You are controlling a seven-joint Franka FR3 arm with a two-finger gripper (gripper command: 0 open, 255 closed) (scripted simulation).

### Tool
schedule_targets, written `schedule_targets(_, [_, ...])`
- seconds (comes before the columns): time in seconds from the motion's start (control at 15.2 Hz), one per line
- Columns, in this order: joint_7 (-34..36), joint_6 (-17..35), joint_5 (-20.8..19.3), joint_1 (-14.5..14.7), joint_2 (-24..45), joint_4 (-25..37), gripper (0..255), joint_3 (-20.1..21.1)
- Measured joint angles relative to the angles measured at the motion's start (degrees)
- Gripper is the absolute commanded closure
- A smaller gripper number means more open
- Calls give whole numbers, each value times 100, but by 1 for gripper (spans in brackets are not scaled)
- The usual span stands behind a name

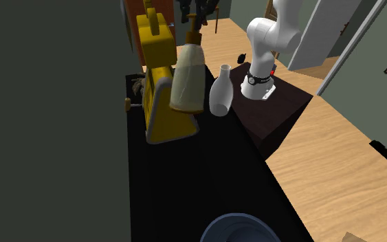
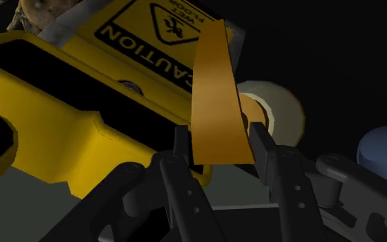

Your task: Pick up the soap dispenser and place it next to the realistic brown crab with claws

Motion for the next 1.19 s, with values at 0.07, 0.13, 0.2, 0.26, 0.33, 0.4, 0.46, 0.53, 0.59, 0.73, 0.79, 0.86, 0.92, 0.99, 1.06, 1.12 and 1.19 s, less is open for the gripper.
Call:
schedule_targets(0.07, [-97,-22,20,-26,-206,-177,255,-62])
schedule_targets(0.13, [-207,-99,31,-55,-369,-246,255,-129])
schedule_targets(0.2, [-310,-169,33,-83,-536,-332,255,-196])
schedule_targets(0.26, [-398,-204,29,-108,-653,-402,255,-255])
schedule_targets(0.33, [-472,-293,23,-127,-781,-430,255,-303])
schedule_targets(0.4, [-566,-348,10,-154,-907,-488,255,-369])
schedule_targets(0.46, [-626,-428,7,-166,-1093,-592,255,-411])
schedule_targets(0.53, [-742,-495,-13,-196,-1204,-621,255,-495])
schedule_targets(0.59, [-863,-568,-36,-225,-1357,-689,255,-582])
schedule_targets(0.73, [-1091,-696,-94,-278,-1597,-771,255,-746])
schedule_targets(0.79, [-1175,-808,-115,-296,-1670,-721,255,-798])
schedule_targets(0.86, [-1296,-879,-154,-324,-1826,-794,255,-886])
schedule_targets(0.92, [-1410,-968,-192,-349,-1954,-817,255,-967])
schedule_targets(0.99, [-1516,-1090,-226,-371,-2016,-744,255,-1035])
schedule_targets(1.06, [-1626,-1178,-268,-395,-2139,-766,255,-1112])
schedule_targets(1.12, [-1723,-1251,-306,-415,-2196,-736,255,-1180])
schedule_targets(1.19, [-1845,-1313,-358,-441,-2281,-743,255,-1272])
